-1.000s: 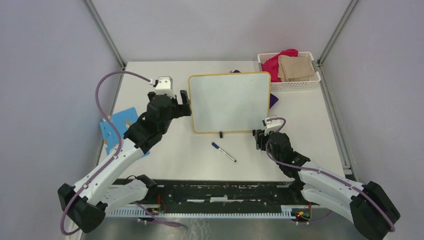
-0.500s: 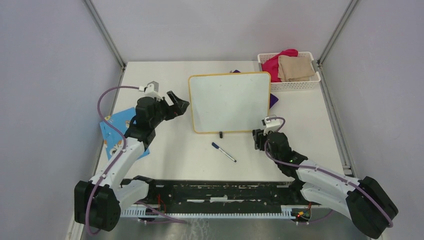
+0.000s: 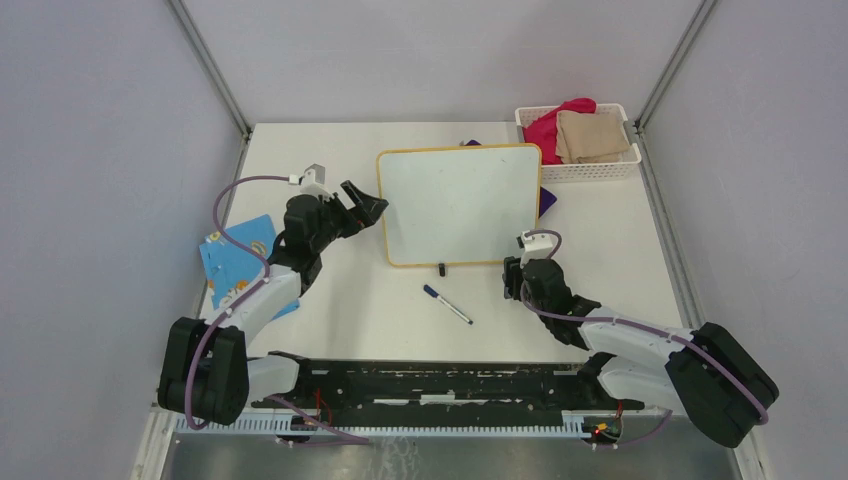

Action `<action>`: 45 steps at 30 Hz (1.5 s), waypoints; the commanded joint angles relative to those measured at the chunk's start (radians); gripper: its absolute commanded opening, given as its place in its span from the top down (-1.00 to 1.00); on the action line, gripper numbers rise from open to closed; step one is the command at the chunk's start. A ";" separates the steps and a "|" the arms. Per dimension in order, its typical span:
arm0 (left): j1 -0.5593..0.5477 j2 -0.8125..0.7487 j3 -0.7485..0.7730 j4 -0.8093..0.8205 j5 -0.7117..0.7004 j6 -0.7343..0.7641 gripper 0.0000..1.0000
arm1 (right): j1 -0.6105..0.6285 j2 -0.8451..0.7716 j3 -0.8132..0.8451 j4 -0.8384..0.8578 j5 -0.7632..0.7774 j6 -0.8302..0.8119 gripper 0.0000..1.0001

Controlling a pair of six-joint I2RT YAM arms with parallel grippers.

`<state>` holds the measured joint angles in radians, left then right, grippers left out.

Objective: Write a sentence on the whiteboard
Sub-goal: Move the whiteboard stand to the center of the board.

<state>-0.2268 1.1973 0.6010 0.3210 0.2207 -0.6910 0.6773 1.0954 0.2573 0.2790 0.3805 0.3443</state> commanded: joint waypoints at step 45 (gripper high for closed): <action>-0.072 0.191 0.022 0.279 0.204 -0.027 -0.76 | -0.005 0.271 0.158 0.140 -0.008 -0.046 0.49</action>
<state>-0.2733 1.3853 0.6006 0.5346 0.3985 -0.7029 0.6720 1.3834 0.3977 0.3466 0.4026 0.3058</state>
